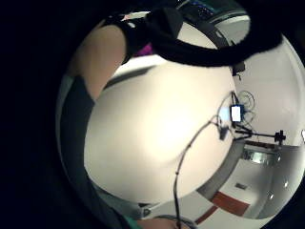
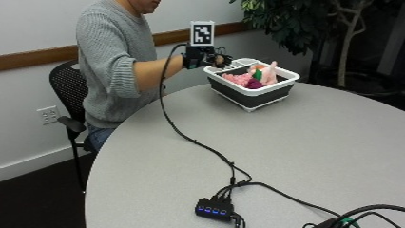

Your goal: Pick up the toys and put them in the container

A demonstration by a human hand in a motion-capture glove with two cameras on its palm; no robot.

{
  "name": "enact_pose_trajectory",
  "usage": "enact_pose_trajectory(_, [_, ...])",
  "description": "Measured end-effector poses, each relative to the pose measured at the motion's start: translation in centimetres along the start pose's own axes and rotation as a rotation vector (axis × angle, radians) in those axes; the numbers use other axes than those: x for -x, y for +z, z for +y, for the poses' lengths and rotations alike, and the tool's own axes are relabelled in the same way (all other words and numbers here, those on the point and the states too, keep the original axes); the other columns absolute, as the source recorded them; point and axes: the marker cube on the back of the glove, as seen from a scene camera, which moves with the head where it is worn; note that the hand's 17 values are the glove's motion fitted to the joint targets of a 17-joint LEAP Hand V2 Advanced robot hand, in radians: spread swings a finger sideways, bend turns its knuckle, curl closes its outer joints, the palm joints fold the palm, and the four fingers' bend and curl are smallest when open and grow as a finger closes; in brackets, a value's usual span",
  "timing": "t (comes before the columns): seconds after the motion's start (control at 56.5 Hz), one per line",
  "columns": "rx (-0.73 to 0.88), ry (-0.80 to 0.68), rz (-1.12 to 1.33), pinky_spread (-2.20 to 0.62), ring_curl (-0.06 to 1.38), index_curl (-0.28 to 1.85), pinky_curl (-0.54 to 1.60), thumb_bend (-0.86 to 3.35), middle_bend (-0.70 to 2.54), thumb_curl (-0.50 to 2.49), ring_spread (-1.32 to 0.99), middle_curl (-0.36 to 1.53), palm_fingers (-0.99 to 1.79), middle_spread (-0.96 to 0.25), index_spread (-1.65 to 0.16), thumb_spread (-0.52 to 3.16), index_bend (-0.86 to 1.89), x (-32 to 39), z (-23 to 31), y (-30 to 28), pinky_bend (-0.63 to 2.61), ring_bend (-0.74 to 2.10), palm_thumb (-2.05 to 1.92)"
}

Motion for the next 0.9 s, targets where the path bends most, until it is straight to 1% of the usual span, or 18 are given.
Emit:
enact_pose_trajectory(0.035, [-0.032, -0.006, -0.025, 0.06, 0.35, 0.33, 0.35, -0.05, 0.13, 0.26, -0.08, 0.32, -0.14, -0.12, -0.33, 1.28, 0.15, -1.8, 2.2, -0.7, 0.82, 0.25, -0.07])
enact_pose_trajectory(0.089, [-0.091, -0.041, -0.140, 0.06, 0.35, 0.33, 0.35, -0.06, 0.13, 0.24, -0.07, 0.31, -0.13, -0.12, -0.33, 1.29, 0.16, -3.5, 5.7, -1.8, 0.82, 0.24, -0.08])
enact_pose_trajectory(0.177, [-0.161, -0.109, -0.107, 0.06, 0.34, 0.34, 0.34, -0.06, 0.15, 0.22, -0.07, 0.30, -0.08, -0.12, -0.35, 1.31, 0.20, -6.4, 11.0, -1.6, 0.78, 0.21, -0.10])
enact_pose_trajectory(0.213, [-0.172, -0.072, -0.130, 0.06, 0.34, 0.35, 0.34, -0.06, 0.16, 0.21, -0.07, 0.30, -0.06, -0.13, -0.35, 1.32, 0.20, -6.7, 12.3, -1.4, 0.77, 0.21, -0.09])
enact_pose_trajectory(0.283, [-0.172, 0.098, -0.136, 0.06, 0.34, 0.36, 0.33, -0.05, 0.16, 0.20, -0.08, 0.30, -0.03, -0.13, -0.36, 1.34, 0.22, -8.0, 14.1, -0.8, 0.75, 0.20, -0.09])
enact_pose_trajectory(0.354, [-0.175, 0.148, -0.138, 0.06, 0.34, 0.37, 0.33, -0.05, 0.16, 0.18, -0.08, 0.30, -0.03, -0.13, -0.37, 1.35, 0.22, -8.8, 15.5, -0.3, 0.75, 0.20, -0.09])
enact_pose_trajectory(0.514, [-0.145, 0.113, -0.153, 0.06, 0.34, 0.39, 0.33, -0.05, 0.16, 0.16, -0.08, 0.29, -0.03, -0.13, -0.38, 1.37, 0.21, -7.9, 18.0, 0.9, 0.74, 0.19, -0.09])
enact_pose_trajectory(0.602, [-0.104, 0.047, -0.165, 0.06, 0.33, 0.40, 0.33, -0.05, 0.17, 0.15, -0.07, 0.29, -0.04, -0.13, -0.38, 1.37, 0.21, -5.8, 20.7, 1.5, 0.74, 0.18, -0.09])
enact_pose_trajectory(0.655, [-0.103, 0.032, -0.168, 0.06, 0.33, 0.40, 0.33, -0.05, 0.17, 0.15, -0.07, 0.29, -0.05, -0.13, -0.38, 1.36, 0.19, -5.0, 22.4, 2.1, 0.74, 0.18, -0.09])
enact_pose_trajectory(0.761, [-0.075, 0.042, -0.198, 0.06, 0.32, 0.40, 0.33, -0.05, 0.17, 0.14, -0.07, 0.30, -0.05, -0.13, -0.38, 1.36, 0.19, -4.4, 25.2, 3.8, 0.74, 0.18, -0.09])
enact_pose_trajectory(0.903, [-0.046, 0.107, -0.199, 0.06, 0.31, 0.40, 0.33, -0.05, 0.16, 0.13, -0.06, 0.30, -0.05, -0.14, -0.38, 1.34, 0.19, -5.2, 26.8, 5.5, 0.73, 0.18, -0.09])
